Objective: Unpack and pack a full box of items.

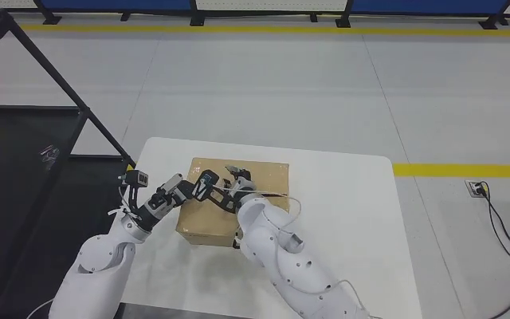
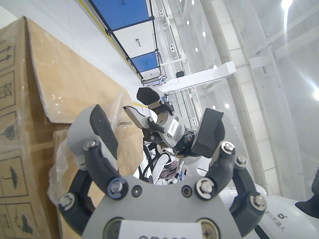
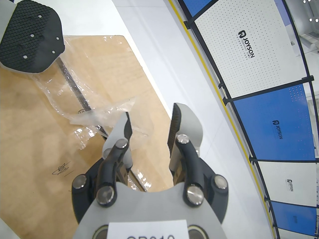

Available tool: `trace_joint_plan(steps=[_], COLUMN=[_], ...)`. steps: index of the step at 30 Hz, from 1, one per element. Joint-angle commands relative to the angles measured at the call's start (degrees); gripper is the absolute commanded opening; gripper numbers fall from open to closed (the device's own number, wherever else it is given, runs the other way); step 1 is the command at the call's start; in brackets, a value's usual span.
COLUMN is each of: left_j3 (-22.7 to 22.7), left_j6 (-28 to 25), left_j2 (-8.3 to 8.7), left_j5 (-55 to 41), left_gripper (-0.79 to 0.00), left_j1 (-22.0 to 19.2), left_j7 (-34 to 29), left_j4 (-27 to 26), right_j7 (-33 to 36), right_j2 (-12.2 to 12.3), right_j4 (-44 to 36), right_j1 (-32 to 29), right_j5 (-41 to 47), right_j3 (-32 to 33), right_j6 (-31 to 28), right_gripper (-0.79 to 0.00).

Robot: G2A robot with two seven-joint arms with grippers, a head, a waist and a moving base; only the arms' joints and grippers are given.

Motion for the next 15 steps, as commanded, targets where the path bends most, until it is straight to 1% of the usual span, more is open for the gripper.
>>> trace_joint_plan(steps=[1,2,4,5,6,7,8,9,10,12,15], left_j3=[0.12,0.23,0.45,0.6,0.67,0.73,0.77,0.8,0.81,0.73,0.14], left_j6=[-0.04,-0.03,-0.03,-0.04,-0.03,-0.04,-0.09,-0.11,-0.13,-0.42,-1.27], left_j2=[-0.01,-0.03,-0.07,-0.1,-0.12,-0.14,-0.15,-0.16,-0.16,-0.17,-0.13], left_j5=[0.17,0.21,0.32,0.4,0.42,0.48,0.42,0.41,0.42,0.2,-0.57], left_gripper=[0.0,0.0,0.0,0.0,0.0,0.0,0.0,0.0,0.0,0.0,0.0], left_j1=[-0.02,-0.02,-0.01,0.02,0.05,0.06,0.07,0.07,0.06,0.1,0.63], left_j7=[0.06,0.14,0.32,0.41,0.66,0.79,0.84,0.86,0.87,1.0,1.21], left_j4=[-0.1,-0.18,-0.32,-0.46,-0.49,-0.53,-0.56,-0.55,-0.53,-0.5,-0.94], right_j7=[-0.3,-0.41,-1.46,-1.89,-2.16,-2.38,-2.56,-2.79,-3.0,-2.7,-2.7], right_j2=[0.04,0.06,0.09,0.16,0.25,0.33,0.4,0.45,0.54,0.69,0.69], right_j4=[-0.46,-0.75,-1.58,-1.95,-2.42,-2.94,-3.44,-3.91,-4.34,-4.98,-4.98], right_j1=[-0.17,-0.27,-0.66,-0.75,-0.78,-0.85,-0.85,-0.84,-0.64,-0.43,-0.43], right_j5=[0.02,-0.07,1.54,2.2,2.73,3.88,5.77,8.84,12.04,17.59,17.59], right_j3=[0.39,0.61,1.31,1.84,2.49,3.36,4.55,5.92,7.6,10.97,10.97], right_j6=[-0.68,-0.76,-2.08,-3.05,-3.79,-4.54,-5.46,-7.06,-8.74,-9.82,-9.82], right_gripper=[-0.742,-0.754,-0.714,-0.73,-0.767,-0.776,-0.763,-0.677,-0.456,0.0,0.0])
